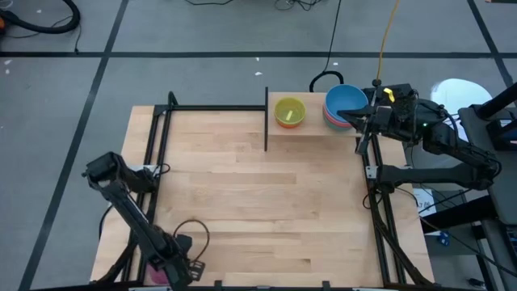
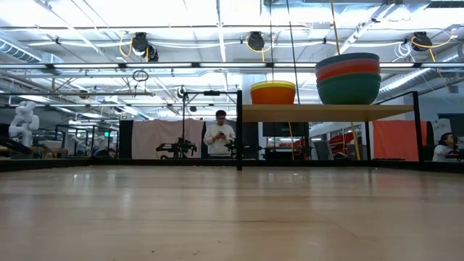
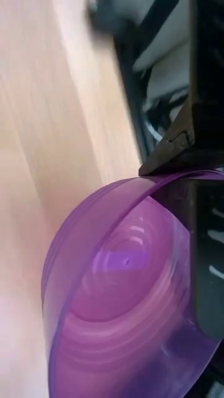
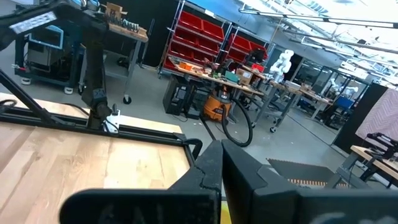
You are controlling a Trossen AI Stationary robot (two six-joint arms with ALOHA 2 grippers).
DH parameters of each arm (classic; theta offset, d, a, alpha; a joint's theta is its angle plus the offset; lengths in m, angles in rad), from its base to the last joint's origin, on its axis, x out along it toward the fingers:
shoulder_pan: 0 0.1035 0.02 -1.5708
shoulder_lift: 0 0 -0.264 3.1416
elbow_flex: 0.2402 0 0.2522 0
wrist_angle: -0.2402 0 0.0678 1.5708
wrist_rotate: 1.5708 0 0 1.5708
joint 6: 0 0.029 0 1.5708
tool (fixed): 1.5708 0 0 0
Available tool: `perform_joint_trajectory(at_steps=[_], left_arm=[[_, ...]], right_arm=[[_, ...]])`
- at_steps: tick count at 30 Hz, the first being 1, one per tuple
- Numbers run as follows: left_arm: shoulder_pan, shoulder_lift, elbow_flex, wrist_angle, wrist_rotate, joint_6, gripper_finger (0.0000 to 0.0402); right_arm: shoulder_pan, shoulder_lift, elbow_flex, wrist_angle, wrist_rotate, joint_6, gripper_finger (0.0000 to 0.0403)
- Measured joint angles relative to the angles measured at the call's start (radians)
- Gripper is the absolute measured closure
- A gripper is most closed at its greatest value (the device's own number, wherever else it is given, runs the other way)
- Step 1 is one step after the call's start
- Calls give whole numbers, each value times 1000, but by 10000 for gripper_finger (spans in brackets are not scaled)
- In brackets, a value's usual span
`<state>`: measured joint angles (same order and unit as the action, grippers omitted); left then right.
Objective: Place and stack bowls onto a shelf
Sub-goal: Stack the violet bowl inside the yellow bowl on the shelf
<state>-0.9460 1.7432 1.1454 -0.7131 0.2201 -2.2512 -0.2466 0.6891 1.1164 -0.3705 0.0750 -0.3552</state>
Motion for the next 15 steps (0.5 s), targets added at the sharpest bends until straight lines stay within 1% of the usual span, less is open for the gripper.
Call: perform_joint_trajectory(at_steps=[3,7,12,15], left_arm=[[30,-77,0,-36,-73,71,396],[85,-178,1,-138,-143,187,397],[187,-277,1,-254,-170,392,396],[262,-322,1,-272,-185,538,397]], right_arm=[[0,0,0,0,0,0,403],[0,0,0,0,0,-4,403],[0,0,0,-1,-1,-4,403],[0,0,0,-1,-1,-4,403]])
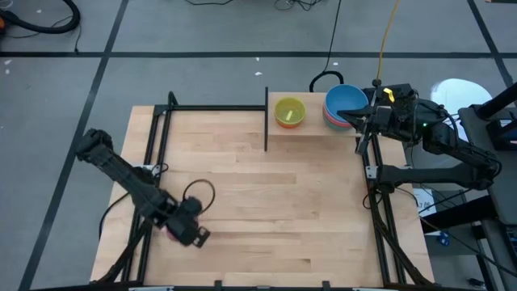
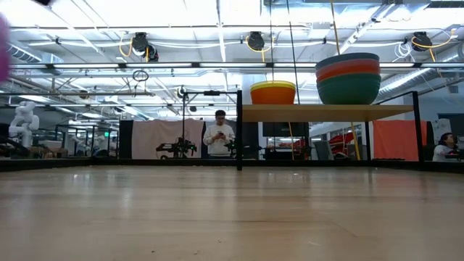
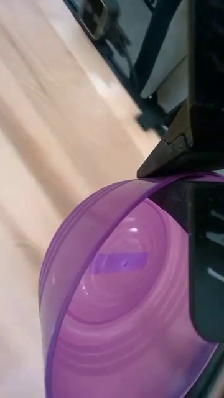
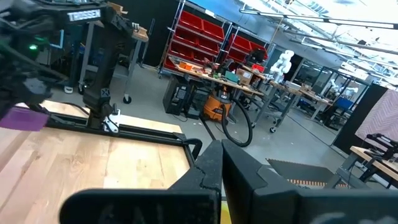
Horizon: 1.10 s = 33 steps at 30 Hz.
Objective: Place and stack bowls onto a shelf
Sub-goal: Stack the violet bowl inside the yellow bowl on the shelf
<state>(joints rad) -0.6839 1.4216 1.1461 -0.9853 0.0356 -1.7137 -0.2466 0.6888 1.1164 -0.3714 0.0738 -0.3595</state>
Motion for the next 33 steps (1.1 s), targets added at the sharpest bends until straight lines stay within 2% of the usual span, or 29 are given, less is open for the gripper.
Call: perform_joint_trajectory(at_steps=[7,14,24,30,33], left_arm=[[198,-51,37,-9,-21,315,398],[415,-50,198,-7,-42,661,399],[731,-31,430,-7,-88,1002,399],[877,27,505,19,-89,1141,399],[933,71,558,84,-68,1213,399]], right_arm=[[0,0,0,0,0,0,403],[0,0,0,0,0,-5,403],[0,0,0,0,1,-46,403],[0,0,0,-2,2,-46,403],[0,0,0,-3,11,-57,403]])
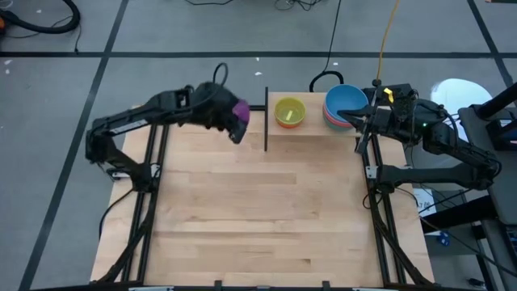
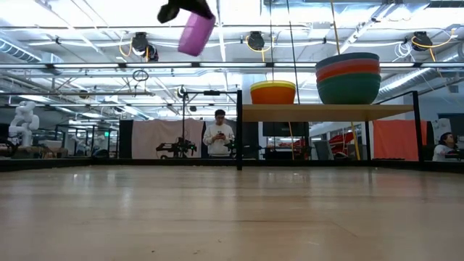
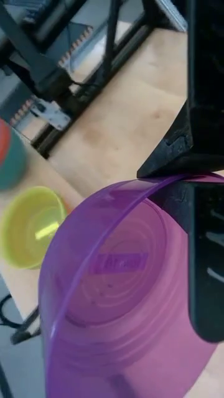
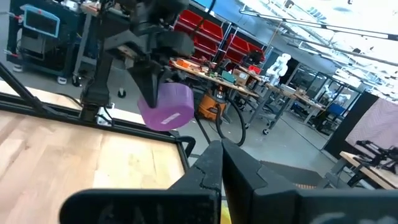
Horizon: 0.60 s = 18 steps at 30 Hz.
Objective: Place and stack bowls onto a shelf
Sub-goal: Stack the violet bowl inside the yellow bowl on the shelf
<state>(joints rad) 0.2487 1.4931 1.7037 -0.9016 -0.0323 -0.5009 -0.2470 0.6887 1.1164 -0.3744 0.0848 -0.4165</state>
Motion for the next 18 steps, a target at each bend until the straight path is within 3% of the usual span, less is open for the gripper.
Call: perform_joint_trajectory(at_steps=[4,18], left_arm=[[57,92,97,32,70,79,399],[160,474,564,20,243,281,399]], right_arm=[[-1,-1,0,-3,48,-23,403],[-2,-1,0,-12,50,-15,403]])
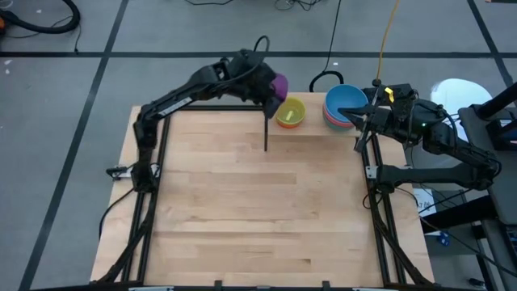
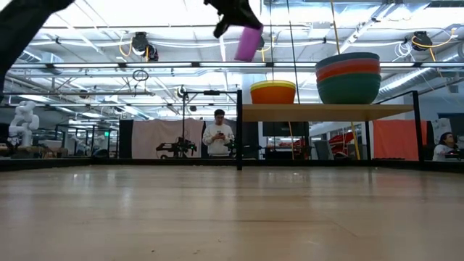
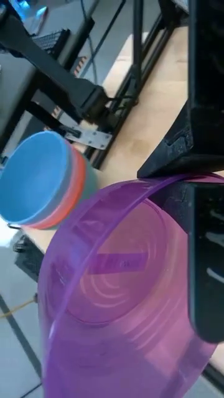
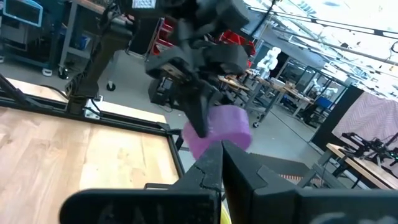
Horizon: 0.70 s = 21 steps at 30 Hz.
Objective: Place and stack bowls onto a shelf
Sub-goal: Stack the violet bowl inside the yellow bowl on the shelf
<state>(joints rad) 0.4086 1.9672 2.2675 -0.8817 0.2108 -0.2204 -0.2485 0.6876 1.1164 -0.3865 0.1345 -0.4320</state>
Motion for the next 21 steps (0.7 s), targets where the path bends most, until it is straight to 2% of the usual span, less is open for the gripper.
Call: perform_joint_trajectory(at_steps=[3,10,21], left_arm=[[20,45,39,6,9,21,399],[39,130,42,9,8,34,399],[38,156,42,-37,25,65,399]], right_arm=[[0,0,0,0,0,0,403],[0,0,0,0,0,0,403],[0,0,0,1,7,-3,403]])
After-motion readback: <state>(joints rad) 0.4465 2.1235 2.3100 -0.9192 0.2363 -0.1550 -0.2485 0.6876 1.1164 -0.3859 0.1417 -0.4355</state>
